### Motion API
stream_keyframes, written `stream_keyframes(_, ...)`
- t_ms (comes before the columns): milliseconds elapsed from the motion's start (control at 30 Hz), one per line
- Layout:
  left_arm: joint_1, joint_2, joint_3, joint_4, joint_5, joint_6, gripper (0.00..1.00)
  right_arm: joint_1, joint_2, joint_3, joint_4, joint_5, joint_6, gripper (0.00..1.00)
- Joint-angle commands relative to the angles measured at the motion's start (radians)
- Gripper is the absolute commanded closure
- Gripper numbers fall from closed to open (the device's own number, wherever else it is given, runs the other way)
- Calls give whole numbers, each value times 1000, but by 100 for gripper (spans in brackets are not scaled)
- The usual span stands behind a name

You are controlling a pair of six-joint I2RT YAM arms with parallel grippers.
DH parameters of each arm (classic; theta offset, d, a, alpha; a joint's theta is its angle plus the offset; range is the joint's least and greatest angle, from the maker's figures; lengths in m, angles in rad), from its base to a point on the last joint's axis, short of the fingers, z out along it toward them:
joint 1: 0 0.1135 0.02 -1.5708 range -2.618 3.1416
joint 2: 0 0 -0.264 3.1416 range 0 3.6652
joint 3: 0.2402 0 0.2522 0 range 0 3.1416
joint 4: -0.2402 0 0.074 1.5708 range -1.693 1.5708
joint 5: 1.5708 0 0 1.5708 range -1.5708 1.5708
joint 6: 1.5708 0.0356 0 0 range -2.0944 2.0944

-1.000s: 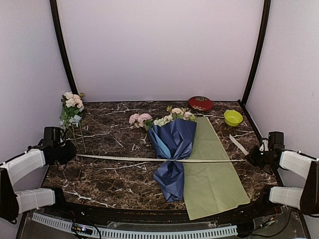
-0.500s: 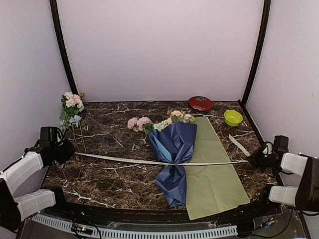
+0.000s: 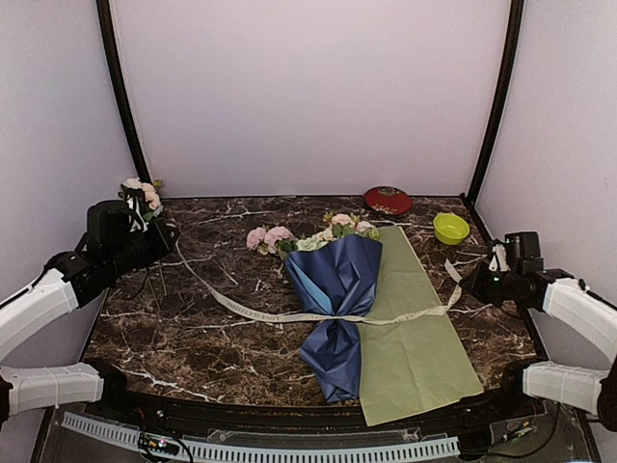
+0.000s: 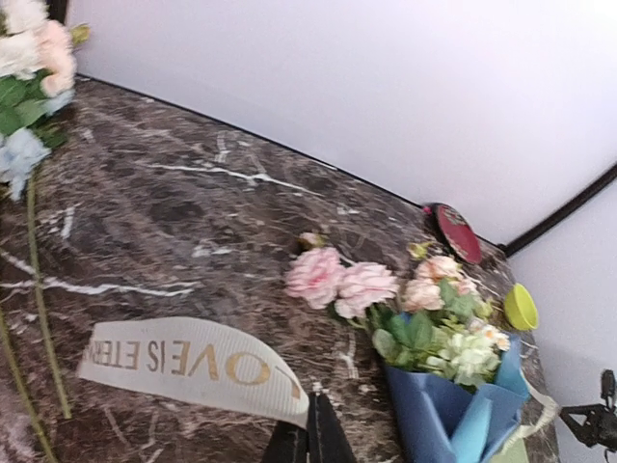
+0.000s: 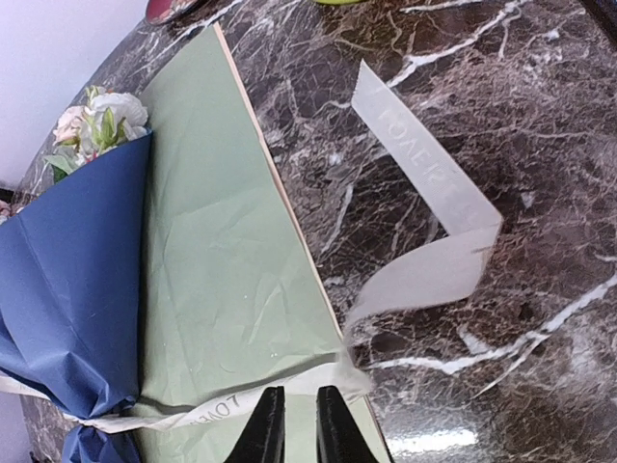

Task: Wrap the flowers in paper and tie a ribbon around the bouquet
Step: Tie the ribbon around the folded bouquet, then cross the half-tied ribbon over the folded bouquet.

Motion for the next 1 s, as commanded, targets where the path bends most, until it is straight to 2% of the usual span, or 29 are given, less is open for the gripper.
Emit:
stream_keyframes(0, -108, 55, 93, 50, -54, 32, 100, 97, 7, 47, -94, 93, 39, 82)
stream_keyframes(100, -202, 83, 148, 90, -52, 77, 100, 151, 16, 104, -143, 117, 52, 43)
stream_keyframes(167, -248, 102, 193, 111, -43, 130, 100, 222, 22, 176, -211, 213, 48, 11)
stream_keyframes(200, -295, 109, 209, 138, -25, 164, 100, 277, 24, 218, -242, 279, 45, 2)
stream_keyframes(267, -348, 130, 237, 219, 34, 236, 100, 369, 37, 293, -273, 386, 30, 0)
stream_keyframes(333, -396, 152, 270, 284, 102, 307, 100, 474, 72, 356, -243, 374, -25, 0)
stream_keyframes(467, -462, 182, 331, 394, 276, 396, 100, 756, 191, 420, 59, -1, -287, 2)
stream_keyframes(533, -480, 188, 349, 450, 357, 410, 100, 847, 276, 454, 154, -137, -383, 2)
stream_keyframes(667, -500, 190, 350, 529, 446, 412, 100, 880, 441, 510, 260, -215, -478, 1)
stream_keyframes(967, -509, 195, 370, 552, 470, 404, 100, 882, 739, 648, 415, -292, -508, 0)
